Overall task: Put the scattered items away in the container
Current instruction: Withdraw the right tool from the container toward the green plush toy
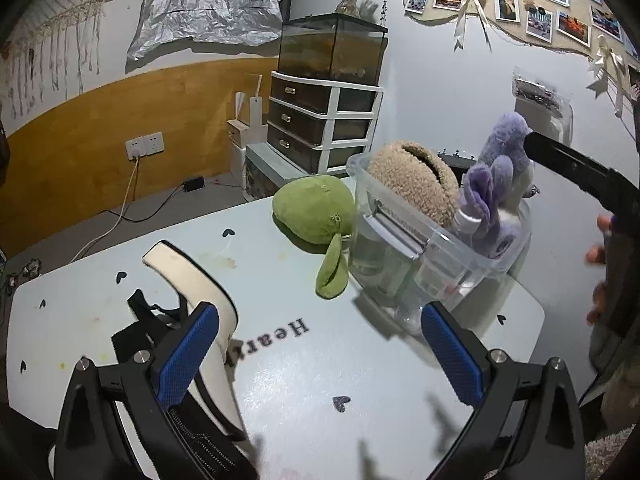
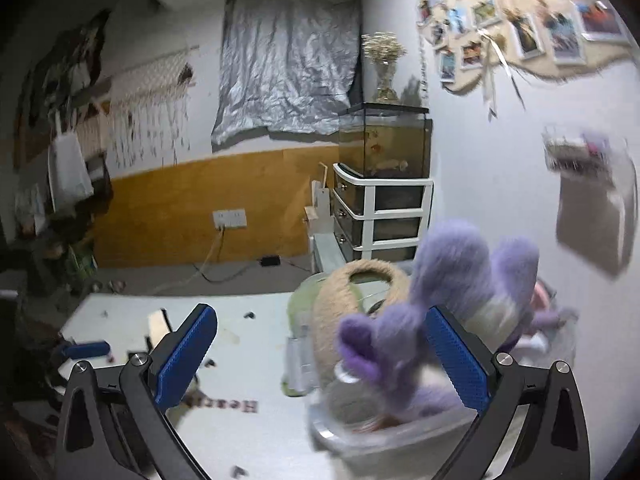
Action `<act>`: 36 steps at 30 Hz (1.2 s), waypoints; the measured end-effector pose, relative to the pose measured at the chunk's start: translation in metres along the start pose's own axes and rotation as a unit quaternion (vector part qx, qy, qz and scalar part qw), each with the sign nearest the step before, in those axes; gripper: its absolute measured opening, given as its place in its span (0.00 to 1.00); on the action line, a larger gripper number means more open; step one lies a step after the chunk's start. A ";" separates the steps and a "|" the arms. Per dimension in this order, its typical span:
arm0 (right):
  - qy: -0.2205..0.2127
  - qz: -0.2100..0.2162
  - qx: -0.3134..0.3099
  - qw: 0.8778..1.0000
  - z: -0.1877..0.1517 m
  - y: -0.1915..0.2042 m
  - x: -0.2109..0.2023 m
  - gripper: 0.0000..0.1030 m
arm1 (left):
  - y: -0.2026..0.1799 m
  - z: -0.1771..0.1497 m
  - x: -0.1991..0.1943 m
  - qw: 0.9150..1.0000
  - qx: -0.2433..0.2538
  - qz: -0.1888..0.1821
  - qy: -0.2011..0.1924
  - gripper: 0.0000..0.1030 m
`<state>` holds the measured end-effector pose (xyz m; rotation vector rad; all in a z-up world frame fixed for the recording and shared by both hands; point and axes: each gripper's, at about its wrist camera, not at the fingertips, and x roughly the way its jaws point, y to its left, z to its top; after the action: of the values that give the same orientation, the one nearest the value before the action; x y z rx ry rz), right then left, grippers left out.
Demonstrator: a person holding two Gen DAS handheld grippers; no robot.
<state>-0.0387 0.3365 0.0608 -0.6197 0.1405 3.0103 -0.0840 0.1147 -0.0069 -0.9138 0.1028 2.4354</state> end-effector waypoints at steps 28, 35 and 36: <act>0.185 0.030 0.040 0.981 -0.084 0.074 0.065 1.00 | 0.085 -0.043 -0.007 0.993 -0.083 0.077 0.030 1.00; 0.230 0.020 0.049 0.972 -0.099 0.079 0.115 0.82 | 0.109 -0.057 0.002 0.988 -0.106 0.106 0.048 1.00; 0.234 0.010 0.048 0.971 -0.100 0.080 0.124 0.75 | 0.111 -0.058 0.004 0.987 -0.108 0.110 0.050 1.00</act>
<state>-0.1202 0.2524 -0.0741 -1.3091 0.3127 2.7927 -0.1082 0.0068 -0.0665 -1.1755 -0.0278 2.6415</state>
